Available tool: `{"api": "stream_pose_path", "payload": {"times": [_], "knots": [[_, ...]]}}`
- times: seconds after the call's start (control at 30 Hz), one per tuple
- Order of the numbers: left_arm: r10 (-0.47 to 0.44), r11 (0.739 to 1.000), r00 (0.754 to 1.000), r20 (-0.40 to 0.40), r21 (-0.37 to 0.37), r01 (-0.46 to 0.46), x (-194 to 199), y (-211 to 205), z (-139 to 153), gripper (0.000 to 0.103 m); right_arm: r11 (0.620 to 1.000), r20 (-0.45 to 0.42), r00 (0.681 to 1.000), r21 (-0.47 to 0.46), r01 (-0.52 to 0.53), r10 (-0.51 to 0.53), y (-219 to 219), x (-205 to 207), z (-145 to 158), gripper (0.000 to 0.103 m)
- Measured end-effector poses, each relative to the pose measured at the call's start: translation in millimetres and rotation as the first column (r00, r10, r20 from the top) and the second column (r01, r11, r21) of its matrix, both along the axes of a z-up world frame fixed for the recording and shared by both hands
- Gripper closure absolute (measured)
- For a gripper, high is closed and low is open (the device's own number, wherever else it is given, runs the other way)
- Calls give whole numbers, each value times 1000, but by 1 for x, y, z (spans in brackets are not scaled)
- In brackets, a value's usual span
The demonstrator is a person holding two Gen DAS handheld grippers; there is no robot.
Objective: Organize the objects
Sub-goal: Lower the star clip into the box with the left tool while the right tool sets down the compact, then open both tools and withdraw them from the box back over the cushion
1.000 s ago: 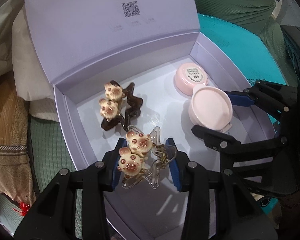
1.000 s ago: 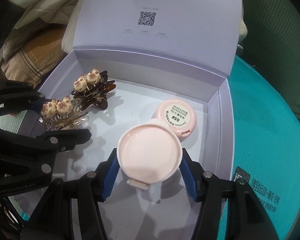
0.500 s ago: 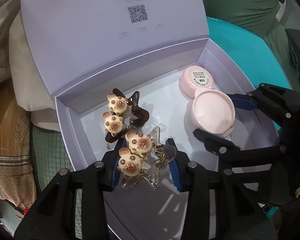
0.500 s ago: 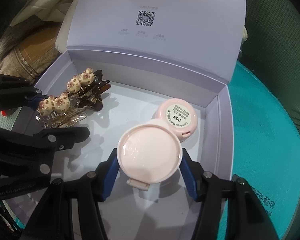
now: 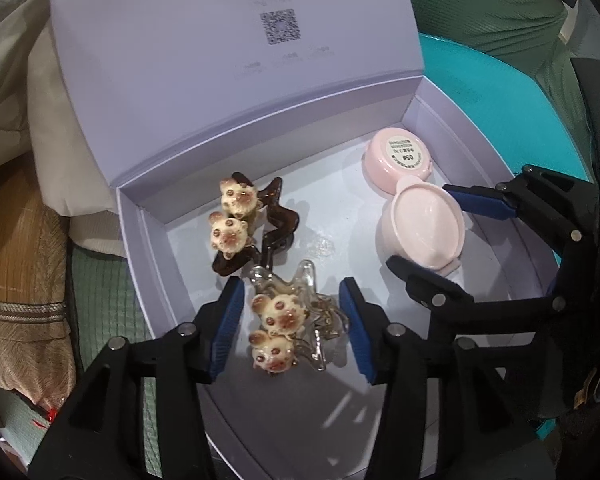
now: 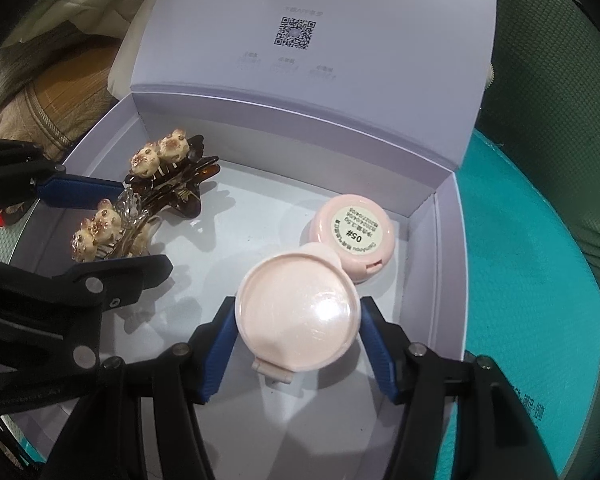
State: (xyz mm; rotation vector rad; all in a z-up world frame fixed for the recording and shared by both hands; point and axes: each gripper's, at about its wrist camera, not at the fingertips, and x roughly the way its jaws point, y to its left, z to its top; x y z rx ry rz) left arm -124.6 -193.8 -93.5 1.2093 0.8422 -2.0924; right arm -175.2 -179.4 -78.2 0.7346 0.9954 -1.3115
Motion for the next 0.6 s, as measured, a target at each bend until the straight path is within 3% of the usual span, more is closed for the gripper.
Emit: {"api": "stream_pose_path", "payload": {"times": [0.23, 0.6], "knots": [[32, 999, 999, 10, -18, -32, -1, 5, 4, 46, 999, 23, 999, -23, 29, -29, 6, -2, 5, 42], [58, 994, 998, -11, -90, -58, 6, 26, 29, 45, 994, 31, 998, -83, 64, -61, 17, -1, 28, 41]]}}
